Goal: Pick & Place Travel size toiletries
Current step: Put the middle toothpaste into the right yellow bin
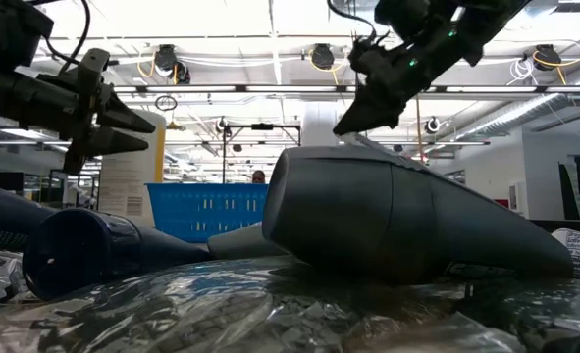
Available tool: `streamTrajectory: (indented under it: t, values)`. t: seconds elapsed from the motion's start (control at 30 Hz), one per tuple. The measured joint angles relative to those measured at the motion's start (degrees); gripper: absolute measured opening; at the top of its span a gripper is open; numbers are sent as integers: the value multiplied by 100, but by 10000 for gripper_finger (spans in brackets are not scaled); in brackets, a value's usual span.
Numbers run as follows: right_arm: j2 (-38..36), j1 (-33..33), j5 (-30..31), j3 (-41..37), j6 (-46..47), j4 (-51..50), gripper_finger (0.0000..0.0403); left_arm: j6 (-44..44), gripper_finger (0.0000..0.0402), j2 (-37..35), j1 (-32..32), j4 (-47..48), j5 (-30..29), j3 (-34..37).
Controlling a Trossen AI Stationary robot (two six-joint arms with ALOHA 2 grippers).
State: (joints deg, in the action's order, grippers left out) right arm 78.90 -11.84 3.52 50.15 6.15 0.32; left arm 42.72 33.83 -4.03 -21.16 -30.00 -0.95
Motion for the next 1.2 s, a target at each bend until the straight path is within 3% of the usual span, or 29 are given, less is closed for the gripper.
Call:
streamTrajectory:
  t: [0.17, 0.53, 0.7, 0.9, 1.2]
  values:
    - [281, -233, 93, 5, -394, 358, 38, 87, 145, 706, -326, -601, 5, 0]
    - [1014, -362, 91, 3, -679, 908, 38, -1112, 145, 2229, -1079, -3329, -2, -59]
    - [1042, -362, 95, 2, -647, 873, 45, -1442, 145, 2841, -1312, -3267, 5, -612]
    - [1040, -358, 95, 2, -647, 870, 61, -2512, 145, 3717, -1518, -3253, 305, -1631]
    - [1040, -342, -75, 2, -684, 841, 128, -3039, 145, 4723, -1692, -2735, 830, -2872]
